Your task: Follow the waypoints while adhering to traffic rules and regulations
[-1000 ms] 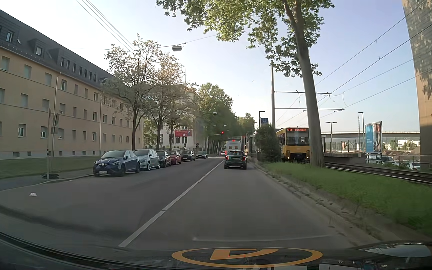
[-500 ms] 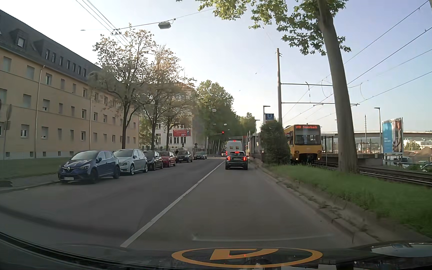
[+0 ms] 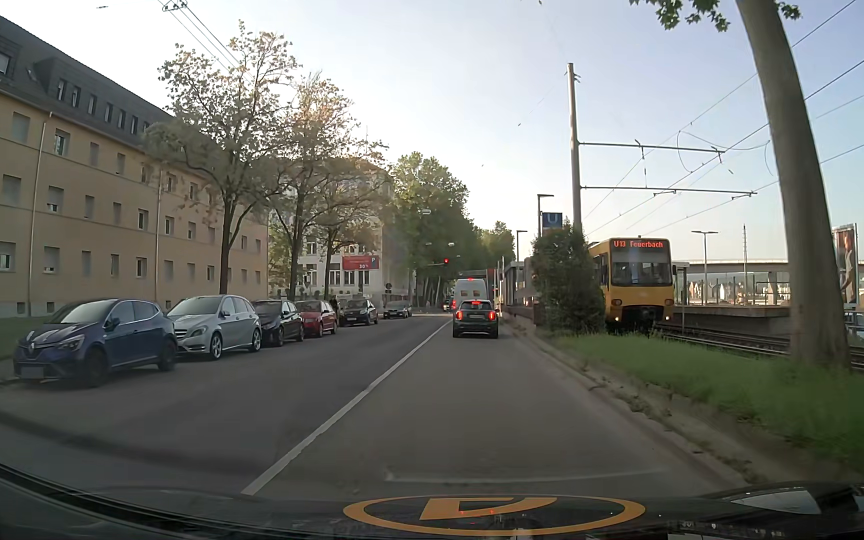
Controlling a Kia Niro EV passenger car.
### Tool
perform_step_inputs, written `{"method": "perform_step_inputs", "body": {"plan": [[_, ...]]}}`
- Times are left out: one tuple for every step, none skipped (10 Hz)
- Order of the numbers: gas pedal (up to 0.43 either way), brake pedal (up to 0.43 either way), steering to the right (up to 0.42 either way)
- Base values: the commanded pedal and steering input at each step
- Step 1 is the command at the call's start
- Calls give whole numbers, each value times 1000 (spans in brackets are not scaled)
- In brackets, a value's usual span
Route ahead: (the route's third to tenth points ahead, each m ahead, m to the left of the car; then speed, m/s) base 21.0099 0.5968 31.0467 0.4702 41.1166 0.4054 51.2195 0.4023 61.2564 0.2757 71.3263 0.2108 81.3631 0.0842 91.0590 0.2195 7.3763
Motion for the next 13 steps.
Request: {"method": "perform_step_inputs", "body": {"plan": [[87,0,-2],[87,0,-3],[87,0,-3],[87,0,-3],[87,0,-3],[87,0,-3],[87,0,-2],[87,0,-2],[87,0,-1],[87,0,-1],[87,0,-1],[79,0,-1],[79,0,-1]]}}
